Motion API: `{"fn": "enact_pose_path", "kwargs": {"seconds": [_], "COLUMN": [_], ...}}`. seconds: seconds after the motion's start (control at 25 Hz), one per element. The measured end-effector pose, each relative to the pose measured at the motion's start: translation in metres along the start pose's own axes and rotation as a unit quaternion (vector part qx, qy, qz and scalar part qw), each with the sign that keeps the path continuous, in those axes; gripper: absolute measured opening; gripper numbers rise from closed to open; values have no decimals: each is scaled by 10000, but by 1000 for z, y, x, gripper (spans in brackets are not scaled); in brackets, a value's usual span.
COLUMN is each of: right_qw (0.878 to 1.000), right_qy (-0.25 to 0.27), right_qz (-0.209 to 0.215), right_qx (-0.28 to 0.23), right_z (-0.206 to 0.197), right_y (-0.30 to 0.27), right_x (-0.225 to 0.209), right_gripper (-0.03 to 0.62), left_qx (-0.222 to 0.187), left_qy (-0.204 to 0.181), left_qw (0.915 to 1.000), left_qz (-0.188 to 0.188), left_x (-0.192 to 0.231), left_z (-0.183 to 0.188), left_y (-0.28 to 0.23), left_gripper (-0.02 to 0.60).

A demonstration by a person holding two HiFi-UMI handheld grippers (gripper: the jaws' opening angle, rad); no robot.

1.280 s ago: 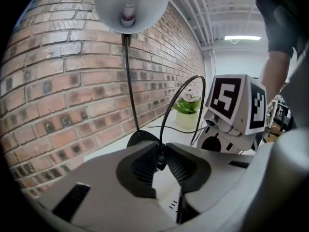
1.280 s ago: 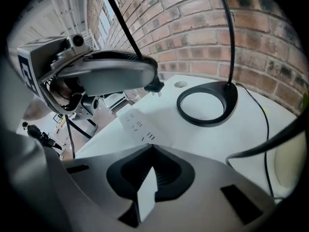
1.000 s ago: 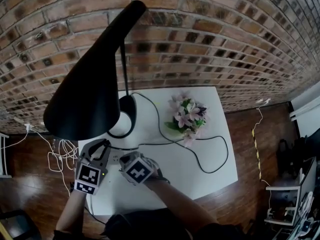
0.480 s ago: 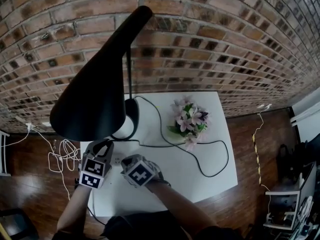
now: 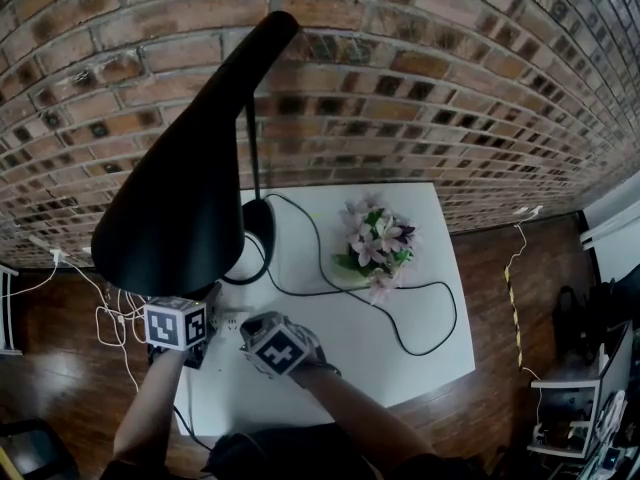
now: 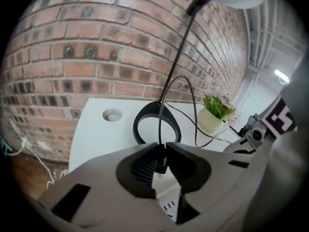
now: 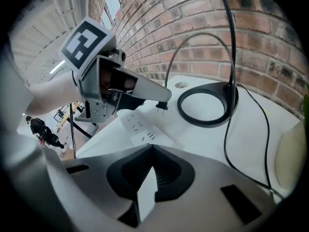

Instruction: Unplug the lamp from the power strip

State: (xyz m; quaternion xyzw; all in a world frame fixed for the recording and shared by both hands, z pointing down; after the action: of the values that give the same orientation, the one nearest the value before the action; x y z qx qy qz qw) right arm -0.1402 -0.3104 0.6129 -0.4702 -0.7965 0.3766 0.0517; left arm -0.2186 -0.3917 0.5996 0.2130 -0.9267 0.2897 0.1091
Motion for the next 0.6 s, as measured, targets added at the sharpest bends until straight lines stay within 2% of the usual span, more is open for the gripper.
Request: {"fn": "enact_pose_path", "kwargs": {"seconds": [0.04,0.12,0.6], "right_qw": [10000,10000,10000], "right_qy": [2,-12,-17], "right_qz": [-1,13,70], "right_qx": [-9,-10,-24], "right_z": [0,-1,1], "right_y": [0,0,0], "right_x": [0,0,-1], "right_gripper": [-2,-2,-2], "left_qx": [35,90,255], "left_qy": [243,412,158], "left_qw": [9997,9991,9991], "left_qz": [25,87,316], "left_x": [3,9,21], "left_z": [-2,-6,-8], "left_y": [-1,-3,-3], "left_gripper": [60,60,66]}}
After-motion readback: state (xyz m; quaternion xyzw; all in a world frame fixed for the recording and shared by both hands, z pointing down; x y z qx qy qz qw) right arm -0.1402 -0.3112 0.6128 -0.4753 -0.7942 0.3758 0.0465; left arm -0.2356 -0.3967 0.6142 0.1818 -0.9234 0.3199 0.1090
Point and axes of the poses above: the fingertips, and each gripper's own axes: y backward along the fingers, x to its left, z out of its top, the point moved 2 cm from there along y, backward along the fingers, and after that the axes turned 15 degrees about -x, right-handed, at the moved point
